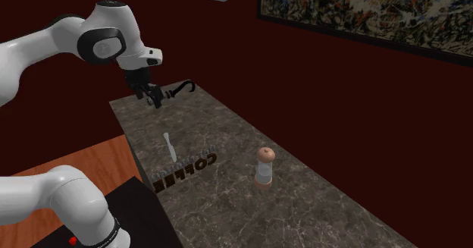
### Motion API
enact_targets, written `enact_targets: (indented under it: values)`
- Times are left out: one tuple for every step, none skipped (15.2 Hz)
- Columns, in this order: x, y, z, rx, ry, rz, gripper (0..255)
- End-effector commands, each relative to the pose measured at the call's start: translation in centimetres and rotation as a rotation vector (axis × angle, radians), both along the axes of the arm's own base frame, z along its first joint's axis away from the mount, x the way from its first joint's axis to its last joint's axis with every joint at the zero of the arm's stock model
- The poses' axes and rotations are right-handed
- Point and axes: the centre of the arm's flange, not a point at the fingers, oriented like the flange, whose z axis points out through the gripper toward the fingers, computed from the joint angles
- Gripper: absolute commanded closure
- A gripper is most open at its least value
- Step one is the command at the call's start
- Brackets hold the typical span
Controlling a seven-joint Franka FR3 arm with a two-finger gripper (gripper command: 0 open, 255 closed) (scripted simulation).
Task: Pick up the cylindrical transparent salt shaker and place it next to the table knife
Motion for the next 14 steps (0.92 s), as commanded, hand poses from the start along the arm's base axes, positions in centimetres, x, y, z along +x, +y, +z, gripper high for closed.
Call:
enact_targets:
  values:
    - [0.0,0.0,0.0,0.000,0.000,0.000,0]
    - [0.4,-1.2,-0.4,0.000,-0.004,0.000,0]
    - [0.8,-2.3,-0.9,0.000,-0.007,0.000,0]
    - [1.2,-3.5,-1.3,0.000,-0.011,0.000,0]
    - [1.6,-4.7,-1.8,0.000,-0.015,0.001,0]
    - [2.0,-5.8,-2.2,0.000,-0.019,0.001,0]
    - [2.4,-7.0,-2.6,0.000,-0.022,0.001,0]
    - [2.8,-8.2,-3.1,0.000,-0.026,0.001,0]
    - [3.2,-9.3,-3.5,0.000,-0.030,0.001,0]
    - [3.6,-10.5,-3.9,0.000,-0.034,0.001,0]
    - [4.0,-11.6,-4.3,0.000,-0.037,0.001,0]
    - [4.4,-12.8,-4.8,-0.001,-0.041,0.002,0]
    - [4.8,-14.0,-5.2,-0.001,-0.045,0.002,0]
    - [5.2,-15.1,-5.6,-0.001,-0.049,0.002,0]
